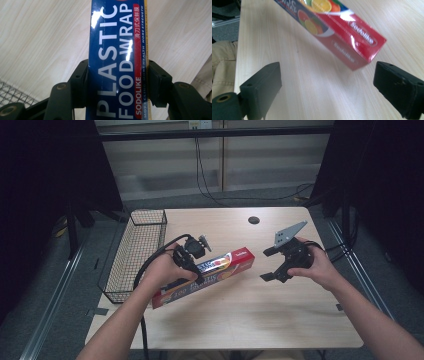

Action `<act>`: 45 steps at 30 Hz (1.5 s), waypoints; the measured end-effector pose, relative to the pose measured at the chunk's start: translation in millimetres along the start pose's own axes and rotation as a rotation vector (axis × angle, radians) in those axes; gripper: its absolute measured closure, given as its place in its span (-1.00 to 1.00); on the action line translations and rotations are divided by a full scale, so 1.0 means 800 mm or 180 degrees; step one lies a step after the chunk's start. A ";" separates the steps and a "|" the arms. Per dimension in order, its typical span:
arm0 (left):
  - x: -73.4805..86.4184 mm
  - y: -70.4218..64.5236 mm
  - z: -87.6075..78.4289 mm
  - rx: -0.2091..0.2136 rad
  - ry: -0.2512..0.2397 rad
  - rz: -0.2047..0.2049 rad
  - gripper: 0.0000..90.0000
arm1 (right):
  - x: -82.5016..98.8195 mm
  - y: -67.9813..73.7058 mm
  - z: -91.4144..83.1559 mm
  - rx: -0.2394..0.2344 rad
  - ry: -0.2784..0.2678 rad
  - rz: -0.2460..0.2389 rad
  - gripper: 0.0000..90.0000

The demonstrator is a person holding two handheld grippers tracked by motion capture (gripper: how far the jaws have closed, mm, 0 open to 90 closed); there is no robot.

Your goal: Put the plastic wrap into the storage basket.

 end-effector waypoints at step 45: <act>0.075 0.069 -0.086 -0.0390 -0.0205 -0.1130 0.00 | 0.037 0.029 0.028 0.0031 0.0162 0.0099 -0.86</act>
Point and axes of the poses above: each handheld gripper's, and its own axes: z roughly forward along the jaws, x roughly out of its underside, y roughly to its left, the point moved 7 cm from there along z, roughly forward along the jaws, and after that the axes turned 1 degree about -y, right-handed, at the moved point
